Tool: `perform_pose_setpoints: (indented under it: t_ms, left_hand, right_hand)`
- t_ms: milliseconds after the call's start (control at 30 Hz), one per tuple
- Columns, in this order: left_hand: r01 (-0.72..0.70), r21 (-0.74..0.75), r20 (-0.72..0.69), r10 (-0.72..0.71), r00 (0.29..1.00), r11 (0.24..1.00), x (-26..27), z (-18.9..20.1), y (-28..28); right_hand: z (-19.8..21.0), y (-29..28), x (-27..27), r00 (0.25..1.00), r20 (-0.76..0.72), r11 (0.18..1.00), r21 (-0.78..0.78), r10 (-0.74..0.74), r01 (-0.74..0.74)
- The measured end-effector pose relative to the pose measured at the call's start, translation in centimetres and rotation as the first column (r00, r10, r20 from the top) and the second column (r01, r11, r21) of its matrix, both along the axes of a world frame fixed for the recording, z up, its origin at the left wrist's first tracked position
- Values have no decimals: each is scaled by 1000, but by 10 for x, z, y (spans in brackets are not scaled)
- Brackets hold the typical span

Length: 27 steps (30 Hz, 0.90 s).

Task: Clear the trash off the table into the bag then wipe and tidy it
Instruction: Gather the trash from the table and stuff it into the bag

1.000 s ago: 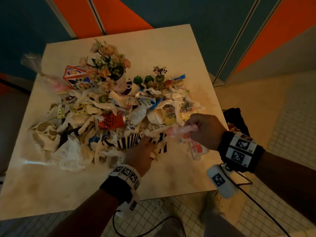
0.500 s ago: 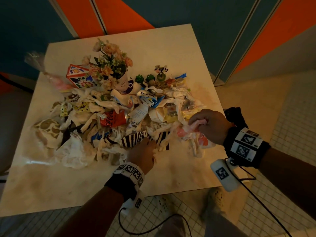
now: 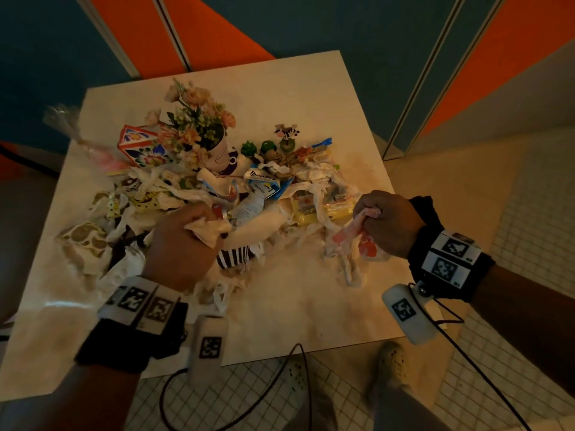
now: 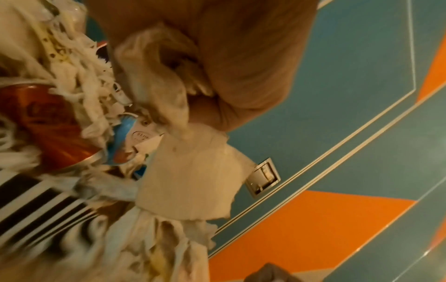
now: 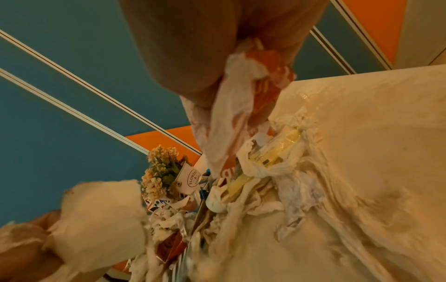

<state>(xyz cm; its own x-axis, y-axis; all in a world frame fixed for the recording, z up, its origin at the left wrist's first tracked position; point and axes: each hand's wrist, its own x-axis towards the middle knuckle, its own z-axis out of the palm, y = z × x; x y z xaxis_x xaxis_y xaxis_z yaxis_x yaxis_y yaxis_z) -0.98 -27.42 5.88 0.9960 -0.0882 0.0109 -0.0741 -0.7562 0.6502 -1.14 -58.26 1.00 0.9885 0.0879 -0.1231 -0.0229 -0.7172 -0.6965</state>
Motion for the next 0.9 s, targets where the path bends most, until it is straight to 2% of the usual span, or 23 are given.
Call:
perform_pose_setpoints:
  t_ms: [133,267,367,500,567,667,800,900]
  left_hand:
    - [-34,-24,-44,33,998,999,8,11,-8]
    - [-159,-10,-59,159,986,987,18,7,-22]
    - [-176,56,-7,177,984,983,22,15,-39]
    - [-135,1,85,134,987,991,32,34,-84]
    - [-39,14,166,37,985,999,37,39,-121]
    - [55,-40,153,-49,987,998,51,30,-196]
    - [261,-78,-2,-262,965,962,68,-16,-314]
    - [256,86,-140,-243,960,963,77,-66,-393]
  right_hand:
    - [5,-7,0,1000,9,999,23,-29,29]
    - [7,-24,-2,996,13,993,83,-89,87]
    - [3,-50,-4,987,0,979,124,-163,162]
    - [-5,-97,-14,954,-47,920,251,-298,300]
    - [-14,-128,-19,924,-97,902,199,-371,383]
    - [-41,-182,-24,894,-174,898,83,-414,432]
    - [-85,-246,-18,873,-257,907,-42,-414,418]
    - [-123,-286,-11,856,-289,903,-123,-429,412]
